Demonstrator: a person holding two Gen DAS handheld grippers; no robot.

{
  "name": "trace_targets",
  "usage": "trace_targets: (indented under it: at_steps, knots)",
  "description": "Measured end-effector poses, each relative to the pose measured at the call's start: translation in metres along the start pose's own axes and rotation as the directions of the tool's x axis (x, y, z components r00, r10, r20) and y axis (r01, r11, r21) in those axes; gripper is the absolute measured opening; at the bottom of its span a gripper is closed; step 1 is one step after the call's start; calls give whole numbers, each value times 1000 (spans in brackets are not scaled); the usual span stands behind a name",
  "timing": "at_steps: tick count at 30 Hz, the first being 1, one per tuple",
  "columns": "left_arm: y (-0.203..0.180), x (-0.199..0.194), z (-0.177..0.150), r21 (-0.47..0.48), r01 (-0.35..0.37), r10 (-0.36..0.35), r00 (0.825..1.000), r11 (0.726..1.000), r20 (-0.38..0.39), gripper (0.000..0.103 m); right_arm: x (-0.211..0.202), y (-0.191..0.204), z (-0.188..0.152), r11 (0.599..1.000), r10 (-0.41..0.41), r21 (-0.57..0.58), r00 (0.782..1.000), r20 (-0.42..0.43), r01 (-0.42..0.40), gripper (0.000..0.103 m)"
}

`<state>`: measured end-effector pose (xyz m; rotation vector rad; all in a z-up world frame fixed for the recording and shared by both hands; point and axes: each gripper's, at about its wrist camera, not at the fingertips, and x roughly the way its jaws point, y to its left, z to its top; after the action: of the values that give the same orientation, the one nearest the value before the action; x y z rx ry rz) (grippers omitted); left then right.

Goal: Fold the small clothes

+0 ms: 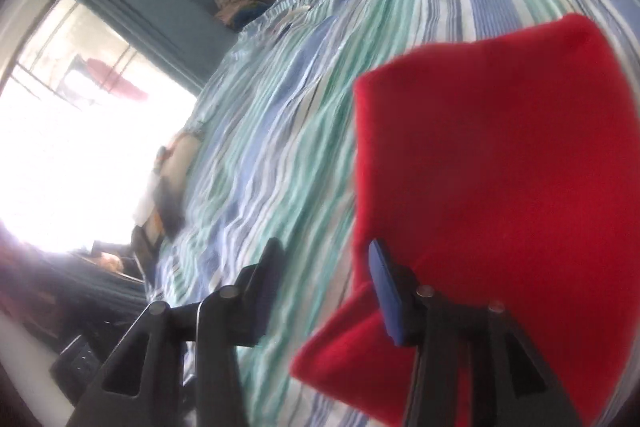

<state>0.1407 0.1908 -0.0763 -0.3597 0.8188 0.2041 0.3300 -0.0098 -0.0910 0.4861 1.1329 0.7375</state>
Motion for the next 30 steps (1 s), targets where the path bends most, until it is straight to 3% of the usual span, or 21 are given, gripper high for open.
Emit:
trace_targets:
  at_steps: [2,4,6,8,10,12,14,16,17,19,21,23,26,28,30]
  knots:
    - [5,-2,1,-13,13,-13,1000,1000,-3,102,-18,10,-7,996,91,-21,995,35,-91,46]
    - [7,-4,1,-22,23,-23,1000,999,-4,102,-48,20,-8,993,78,-101,993,92,-69,46]
    - [7,-4,1,-26,30,-30,1000,999,-8,102,-73,28,-9,975,-76,-192,984,162,107,46]
    - [4,-1,0,-24,33,-34,999,999,-14,102,-79,27,-13,923,-238,-263,953,188,282,47]
    - [1,1,-1,-15,26,-27,999,1000,-18,102,-59,25,-24,886,-294,-335,947,130,321,46]
    - [-1,2,-4,-7,16,-16,1000,1000,-13,102,-28,24,-49,854,-307,-419,949,73,308,43]
    - [-3,4,-7,2,0,0,1000,1000,-7,102,14,20,-77,806,-363,-502,932,1,314,42]
    - [-2,5,-10,9,-18,18,1000,1000,-10,102,29,31,-106,700,-410,-616,910,67,361,43]
    - [-2,6,-11,9,-19,19,1000,1000,-15,102,30,37,-112,673,-415,-644,906,79,364,52]
    - [-1,5,-11,6,-10,10,1000,1000,-20,102,19,45,-113,658,-418,-662,905,76,359,55]
    - [-3,4,-11,8,-4,4,1000,1000,-14,102,-13,54,-111,668,-367,-658,923,114,347,54]
    - [-7,2,-10,19,-4,4,1000,1000,-5,102,-55,54,-107,709,-307,-617,937,167,342,55]
    - [-16,4,-12,45,-1,1,1000,999,-8,102,-99,32,-104,770,-296,-515,926,234,376,56]
    - [-23,7,-15,61,7,-6,1000,998,-19,102,-98,3,-104,790,-349,-459,913,210,407,56]
    - [-28,9,-19,69,18,-16,1000,997,-22,102,-80,-39,-107,846,-379,-372,922,81,381,56]
